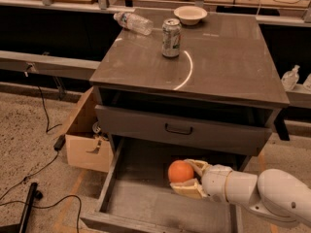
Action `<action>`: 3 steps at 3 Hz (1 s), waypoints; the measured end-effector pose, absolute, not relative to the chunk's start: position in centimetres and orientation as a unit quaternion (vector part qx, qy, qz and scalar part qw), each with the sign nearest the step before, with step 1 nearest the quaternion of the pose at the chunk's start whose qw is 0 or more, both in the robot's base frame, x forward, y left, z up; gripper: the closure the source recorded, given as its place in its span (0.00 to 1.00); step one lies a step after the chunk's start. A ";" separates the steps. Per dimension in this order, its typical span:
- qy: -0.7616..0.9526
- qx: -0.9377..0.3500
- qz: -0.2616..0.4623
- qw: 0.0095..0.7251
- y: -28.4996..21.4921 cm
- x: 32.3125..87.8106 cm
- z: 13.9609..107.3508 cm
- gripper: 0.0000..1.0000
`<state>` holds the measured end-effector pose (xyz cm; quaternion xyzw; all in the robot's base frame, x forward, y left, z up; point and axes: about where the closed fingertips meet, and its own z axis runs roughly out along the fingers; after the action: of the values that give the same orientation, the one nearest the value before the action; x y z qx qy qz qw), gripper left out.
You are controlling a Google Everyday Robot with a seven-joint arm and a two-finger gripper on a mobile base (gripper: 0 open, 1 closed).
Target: Place orange into middle drawer
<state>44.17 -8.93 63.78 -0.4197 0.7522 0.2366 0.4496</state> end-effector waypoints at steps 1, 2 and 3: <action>0.752 -0.421 0.238 0.449 -8.9 44.1 63.8 1.00; 0.755 -0.415 0.240 0.448 -8.7 44.5 61.2 1.00; 0.758 -0.421 0.234 0.440 -8.6 45.1 56.1 1.00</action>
Offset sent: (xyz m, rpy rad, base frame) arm 0.0099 0.0018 -0.0790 0.0201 0.0269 -0.0312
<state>45.06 -8.64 56.07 -0.4212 0.7578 0.2342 0.4398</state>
